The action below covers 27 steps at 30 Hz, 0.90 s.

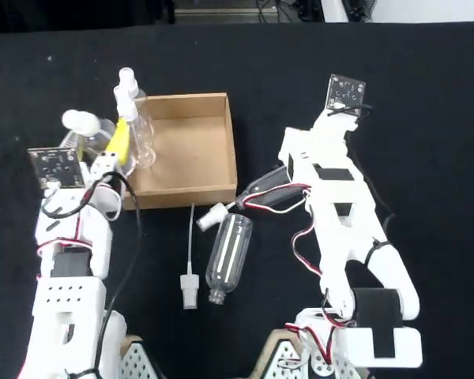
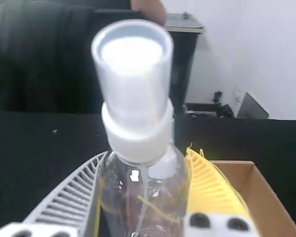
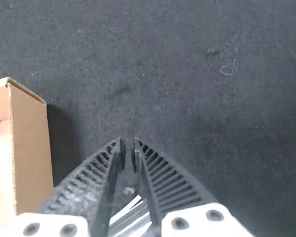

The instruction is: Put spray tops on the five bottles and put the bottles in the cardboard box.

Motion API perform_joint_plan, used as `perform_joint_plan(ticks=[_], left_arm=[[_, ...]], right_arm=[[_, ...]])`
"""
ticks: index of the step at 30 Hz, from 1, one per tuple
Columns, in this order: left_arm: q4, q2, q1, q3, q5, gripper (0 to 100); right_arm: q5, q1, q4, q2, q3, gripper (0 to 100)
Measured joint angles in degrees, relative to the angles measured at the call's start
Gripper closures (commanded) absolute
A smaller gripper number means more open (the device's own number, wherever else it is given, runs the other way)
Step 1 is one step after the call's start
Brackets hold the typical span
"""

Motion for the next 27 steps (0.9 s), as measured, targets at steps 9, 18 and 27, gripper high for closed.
perform_joint_plan(ticks=[9,18,27], left_arm=[[-0.4,4.3,3.3,0.0,0.0,97],[-16.4,12.1,3.6,6.3,0.0,97],[-23.6,19.7,3.6,6.4,0.0,97]], right_arm=[[0.0,0.0,0.0,0.0,0.0,98.8],[0.0,0.0,0.0,0.0,0.0,98.8],[0.0,0.0,0.0,0.0,0.0,98.8]])
